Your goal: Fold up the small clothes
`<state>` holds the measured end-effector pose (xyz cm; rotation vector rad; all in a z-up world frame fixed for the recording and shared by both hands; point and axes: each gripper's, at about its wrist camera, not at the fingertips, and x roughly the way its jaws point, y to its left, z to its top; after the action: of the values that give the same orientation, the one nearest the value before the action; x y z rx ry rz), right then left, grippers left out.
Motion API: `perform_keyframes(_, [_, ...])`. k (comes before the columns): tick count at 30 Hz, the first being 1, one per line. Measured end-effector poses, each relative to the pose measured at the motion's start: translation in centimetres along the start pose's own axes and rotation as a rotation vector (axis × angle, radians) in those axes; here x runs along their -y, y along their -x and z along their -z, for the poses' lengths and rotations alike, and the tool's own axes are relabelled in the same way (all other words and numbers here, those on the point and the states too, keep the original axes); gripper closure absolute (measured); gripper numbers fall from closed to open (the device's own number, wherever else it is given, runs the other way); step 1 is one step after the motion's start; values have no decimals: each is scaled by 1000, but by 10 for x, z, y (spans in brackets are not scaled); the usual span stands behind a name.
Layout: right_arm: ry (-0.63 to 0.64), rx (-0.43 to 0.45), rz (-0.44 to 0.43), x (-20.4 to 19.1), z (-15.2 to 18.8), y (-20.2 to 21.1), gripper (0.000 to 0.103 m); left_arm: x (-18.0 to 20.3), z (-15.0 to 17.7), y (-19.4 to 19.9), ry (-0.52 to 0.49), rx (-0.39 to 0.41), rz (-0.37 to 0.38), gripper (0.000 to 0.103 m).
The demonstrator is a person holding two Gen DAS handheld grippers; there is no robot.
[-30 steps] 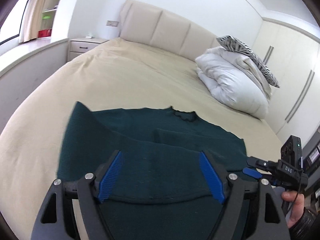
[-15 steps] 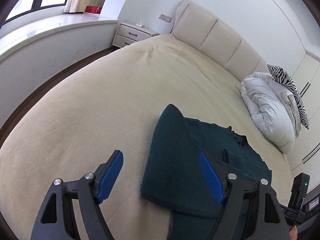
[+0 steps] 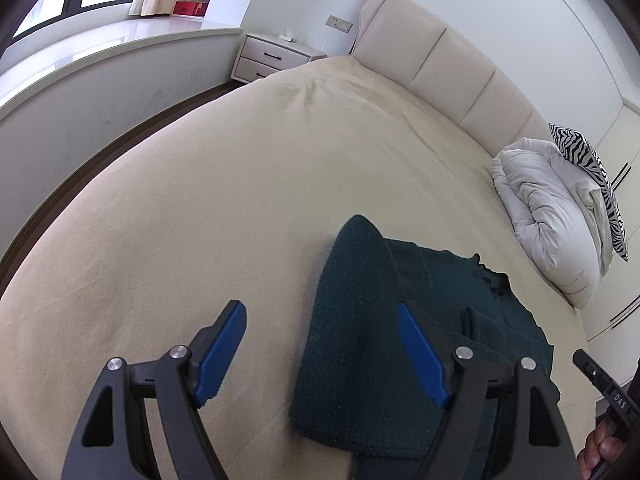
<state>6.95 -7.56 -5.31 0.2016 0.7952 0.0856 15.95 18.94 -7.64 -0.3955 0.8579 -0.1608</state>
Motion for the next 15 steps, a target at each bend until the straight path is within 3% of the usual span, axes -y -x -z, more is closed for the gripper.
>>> perform_keyframes(4, [-81, 37, -9, 37, -16, 8, 100, 5, -5, -7, -15, -4, -11, 24])
perform_keyframes(7, [-150, -27, -102, 56, -11, -6, 95, 6, 0, -13, -20, -16, -12, 24])
perform_keyframes(10, [-206, -125, -141, 60, 7, -30, 92, 3, 7, -19, -13, -40, -10, 24])
perform_keyframes(11, [-231, -160, -168, 60, 13, -38, 88, 2, 9, -20, -14, -45, -12, 24])
perform_keyframes(12, [-258, -192, -195, 60, 21, -46, 74, 1, 11, -20, -16, -48, -13, 24])
perform_keyframes(13, [-274, -200, -204, 59, 27, -51, 67, 1, 12, -20, -19, -49, -13, 24])
perform_keyframes(15, [-295, -208, -218, 54, 39, -57, 61, -2, 11, -19, -17, -50, -18, 24])
